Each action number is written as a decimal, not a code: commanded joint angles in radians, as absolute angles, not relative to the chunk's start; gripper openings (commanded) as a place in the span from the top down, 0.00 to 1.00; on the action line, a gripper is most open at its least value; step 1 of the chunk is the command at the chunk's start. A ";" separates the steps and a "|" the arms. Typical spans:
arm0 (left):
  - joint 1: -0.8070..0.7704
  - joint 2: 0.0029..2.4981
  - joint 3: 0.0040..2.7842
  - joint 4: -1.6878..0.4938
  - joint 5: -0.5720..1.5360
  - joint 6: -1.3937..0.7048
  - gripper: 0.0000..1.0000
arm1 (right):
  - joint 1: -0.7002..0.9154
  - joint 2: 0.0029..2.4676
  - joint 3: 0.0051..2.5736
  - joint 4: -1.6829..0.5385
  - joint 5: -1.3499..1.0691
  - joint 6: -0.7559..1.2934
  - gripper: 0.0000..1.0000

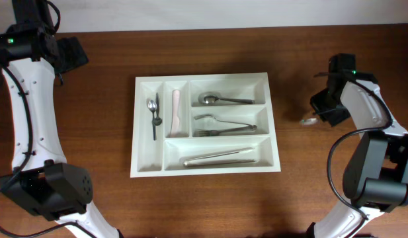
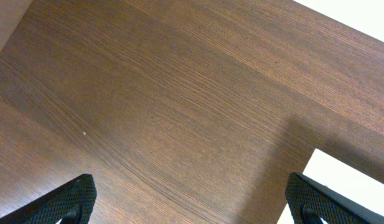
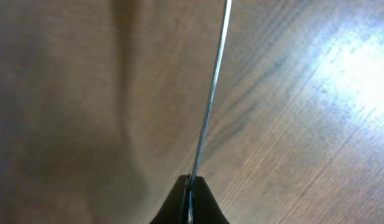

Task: Pack container
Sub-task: 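Lift the teaspoon and carry it left over the tray's upper compartment, then lower the teaspoon into the upper compartment and open the right gripper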

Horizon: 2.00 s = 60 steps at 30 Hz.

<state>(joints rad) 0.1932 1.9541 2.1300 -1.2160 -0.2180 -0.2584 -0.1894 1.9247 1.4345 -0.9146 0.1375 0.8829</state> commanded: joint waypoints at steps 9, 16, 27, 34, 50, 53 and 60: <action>0.194 1.949 2.138 -1.217 -0.226 -0.261 0.01 | -0.170 1.924 1.700 -0.954 0.021 0.822 0.96; 0.194 1.949 2.138 -1.217 -0.226 -0.261 0.01 | -0.083 1.924 1.802 -0.948 -0.058 0.804 0.96; 0.194 1.949 2.138 -1.217 -0.226 -0.261 0.01 | 0.194 1.924 1.812 -0.876 0.076 1.002 0.96; 0.194 1.949 2.138 -1.217 -0.226 -0.261 0.01 | 0.371 1.925 1.812 -0.875 0.338 1.325 0.96; 0.194 1.949 2.138 -1.217 -0.226 -0.261 0.01 | 0.483 2.046 1.810 -0.854 0.418 1.633 0.96; 0.194 1.949 2.138 -1.217 -0.226 -0.261 0.01 | 0.483 2.073 1.810 -0.816 0.377 1.633 0.96; 0.194 1.949 2.138 -1.217 -0.226 -0.261 0.01 | 0.491 2.114 1.810 -0.760 0.305 1.633 0.96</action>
